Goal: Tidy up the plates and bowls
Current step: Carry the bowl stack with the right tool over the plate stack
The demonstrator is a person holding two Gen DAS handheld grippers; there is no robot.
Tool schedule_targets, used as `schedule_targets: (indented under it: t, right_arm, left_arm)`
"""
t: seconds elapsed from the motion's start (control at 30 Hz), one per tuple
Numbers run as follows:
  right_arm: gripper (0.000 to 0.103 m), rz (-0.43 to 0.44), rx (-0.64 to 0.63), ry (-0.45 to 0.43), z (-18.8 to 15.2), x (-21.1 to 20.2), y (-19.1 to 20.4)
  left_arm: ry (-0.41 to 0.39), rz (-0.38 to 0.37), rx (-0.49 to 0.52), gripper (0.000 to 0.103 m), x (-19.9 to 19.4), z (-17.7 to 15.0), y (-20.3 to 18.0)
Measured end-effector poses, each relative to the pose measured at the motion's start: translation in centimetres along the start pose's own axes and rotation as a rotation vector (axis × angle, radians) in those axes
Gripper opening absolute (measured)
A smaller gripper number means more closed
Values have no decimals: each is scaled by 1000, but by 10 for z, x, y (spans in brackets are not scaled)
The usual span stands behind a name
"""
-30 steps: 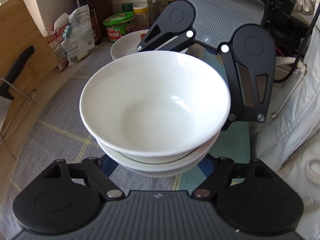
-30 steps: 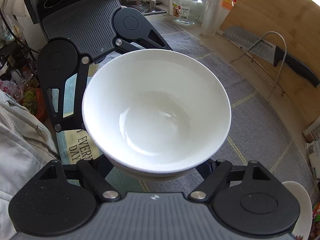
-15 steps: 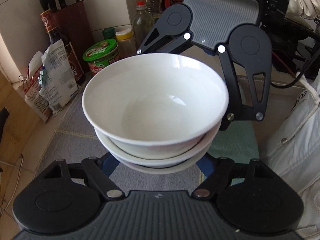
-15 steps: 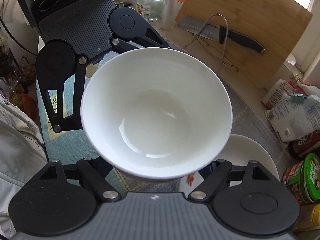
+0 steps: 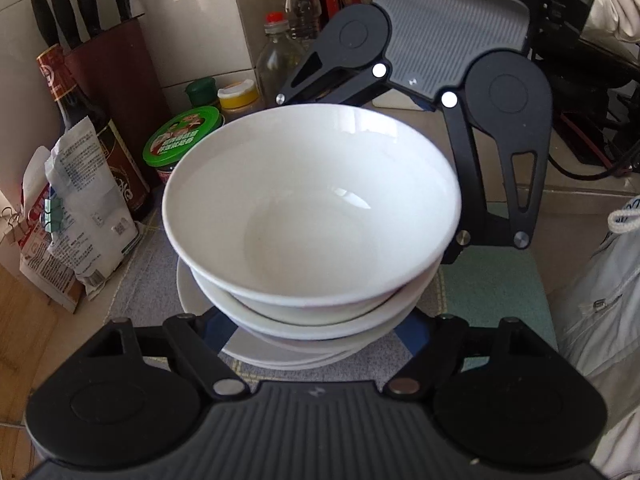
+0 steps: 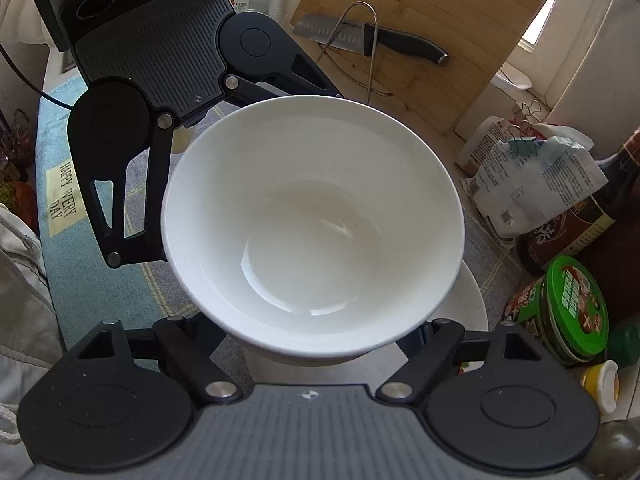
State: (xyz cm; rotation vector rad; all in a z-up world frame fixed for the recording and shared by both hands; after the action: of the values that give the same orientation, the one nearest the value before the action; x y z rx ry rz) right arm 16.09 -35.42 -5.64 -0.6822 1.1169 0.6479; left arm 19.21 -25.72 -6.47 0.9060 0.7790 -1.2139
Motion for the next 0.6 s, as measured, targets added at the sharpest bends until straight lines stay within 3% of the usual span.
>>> schedule_targets:
  t: [0.6]
  right_arm:
    - [88,25,25,19,-14,21,-37]
  left_arm:
    - [24,-18,-3,82,36,19,20]
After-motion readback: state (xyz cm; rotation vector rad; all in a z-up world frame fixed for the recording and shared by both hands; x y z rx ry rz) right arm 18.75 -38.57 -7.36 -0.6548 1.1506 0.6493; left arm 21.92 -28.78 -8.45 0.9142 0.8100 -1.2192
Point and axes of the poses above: each gripper's, at about its wrist camera, not at the fingertips, and x roughly the way its jaws point, y to its left, z to its top, the point moved 2 cm from there along x, roughly the way its jaws point, and after that the axes turned 13 degrees about y, right-handed, at the moved point
